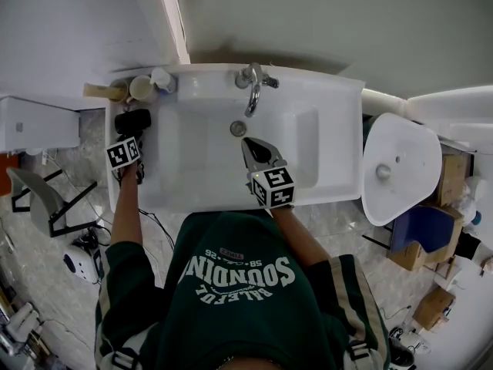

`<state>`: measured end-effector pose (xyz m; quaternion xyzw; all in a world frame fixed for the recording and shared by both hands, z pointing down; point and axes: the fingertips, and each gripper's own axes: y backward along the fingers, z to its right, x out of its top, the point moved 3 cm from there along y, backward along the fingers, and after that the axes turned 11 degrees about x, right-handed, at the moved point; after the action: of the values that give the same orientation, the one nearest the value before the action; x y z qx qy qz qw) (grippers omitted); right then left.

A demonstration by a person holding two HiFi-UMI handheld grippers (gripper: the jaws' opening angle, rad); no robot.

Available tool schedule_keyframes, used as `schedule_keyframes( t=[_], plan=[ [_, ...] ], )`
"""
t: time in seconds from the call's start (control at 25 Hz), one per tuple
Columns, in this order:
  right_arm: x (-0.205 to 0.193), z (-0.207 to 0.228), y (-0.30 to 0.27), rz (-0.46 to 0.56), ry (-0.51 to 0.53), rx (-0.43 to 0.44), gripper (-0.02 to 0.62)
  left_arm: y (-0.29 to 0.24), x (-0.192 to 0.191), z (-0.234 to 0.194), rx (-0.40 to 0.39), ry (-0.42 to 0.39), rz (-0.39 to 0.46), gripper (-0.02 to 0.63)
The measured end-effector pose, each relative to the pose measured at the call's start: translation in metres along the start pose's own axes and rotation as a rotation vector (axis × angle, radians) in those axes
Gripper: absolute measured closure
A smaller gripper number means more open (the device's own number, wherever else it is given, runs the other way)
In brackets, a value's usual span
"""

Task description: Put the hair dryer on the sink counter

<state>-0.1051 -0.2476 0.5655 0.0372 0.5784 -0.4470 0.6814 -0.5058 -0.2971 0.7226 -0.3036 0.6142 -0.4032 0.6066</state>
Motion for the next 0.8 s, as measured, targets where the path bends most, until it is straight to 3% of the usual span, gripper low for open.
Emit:
schedule_keyframes(
  t=[0.32,0.48,0.8],
  plan=[
    [-0.003,0.002,0.011,0.004,-0.003,0.009,0.591,0.005,-0.015,-0.003,-0.002,-0.048,-0.044,0.270],
    [-0.003,0.002,0.013,0.006,0.002,0.024,0.591,0.015,-0.024,-0.004,-0.012,-0.029,-0.039,0.262],
    [0.002,0.004,0.017,0.025,0.008,0.040,0.591,0.059,-0.011,0.006,-0.013,-0.064,0.093,0.262]
  ],
)
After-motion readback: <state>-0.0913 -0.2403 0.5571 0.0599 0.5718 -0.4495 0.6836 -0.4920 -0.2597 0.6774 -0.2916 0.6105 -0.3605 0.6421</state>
